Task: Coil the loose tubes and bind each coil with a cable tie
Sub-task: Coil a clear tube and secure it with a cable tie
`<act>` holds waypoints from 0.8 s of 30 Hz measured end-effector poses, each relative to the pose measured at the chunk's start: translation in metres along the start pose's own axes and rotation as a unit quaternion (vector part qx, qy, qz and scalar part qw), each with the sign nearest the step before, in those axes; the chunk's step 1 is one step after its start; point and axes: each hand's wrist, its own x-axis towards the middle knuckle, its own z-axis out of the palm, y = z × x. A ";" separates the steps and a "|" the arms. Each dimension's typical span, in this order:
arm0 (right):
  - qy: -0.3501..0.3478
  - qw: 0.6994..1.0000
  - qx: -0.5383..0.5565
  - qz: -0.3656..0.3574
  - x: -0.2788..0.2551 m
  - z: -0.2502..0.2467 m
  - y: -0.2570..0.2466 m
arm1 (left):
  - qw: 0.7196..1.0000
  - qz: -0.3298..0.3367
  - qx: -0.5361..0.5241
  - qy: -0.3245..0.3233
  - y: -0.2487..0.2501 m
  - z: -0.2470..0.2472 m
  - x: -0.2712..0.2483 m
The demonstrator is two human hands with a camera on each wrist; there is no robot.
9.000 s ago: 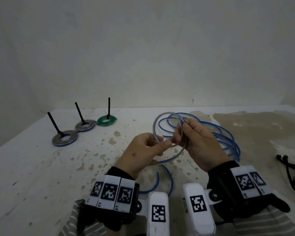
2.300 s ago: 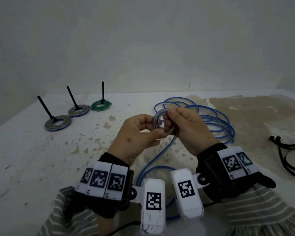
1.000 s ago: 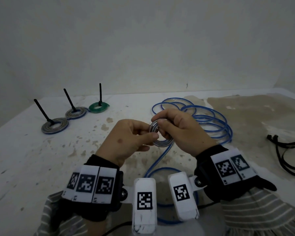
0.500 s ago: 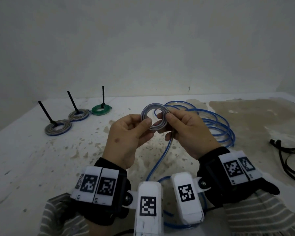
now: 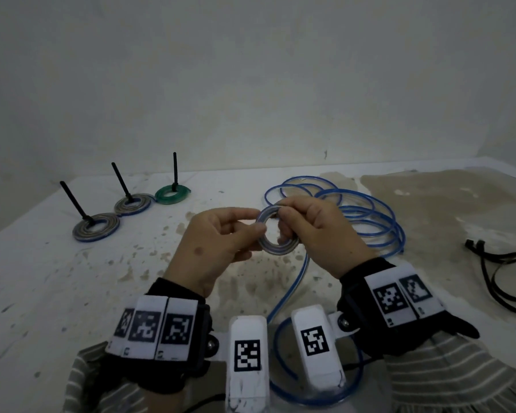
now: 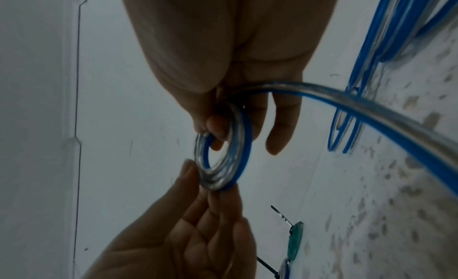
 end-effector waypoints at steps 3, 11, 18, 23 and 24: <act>-0.001 1.000 -0.028 -0.008 -0.002 0.001 -0.001 | 0.997 -0.009 0.058 -0.048 0.002 -0.001 -0.004; 0.014 0.990 0.126 0.054 0.001 0.003 -0.004 | 0.999 0.021 -0.042 0.003 0.000 0.005 -0.002; 0.036 0.984 0.168 0.055 0.001 0.004 -0.004 | 0.996 -0.023 -0.073 -0.043 -0.005 0.012 -0.001; 0.013 0.991 0.110 0.070 0.002 0.003 0.003 | 0.997 -0.015 0.046 -0.065 -0.008 0.013 -0.003; 0.005 0.995 0.076 0.069 0.001 0.004 0.003 | 0.997 0.007 0.058 -0.050 -0.007 0.012 -0.003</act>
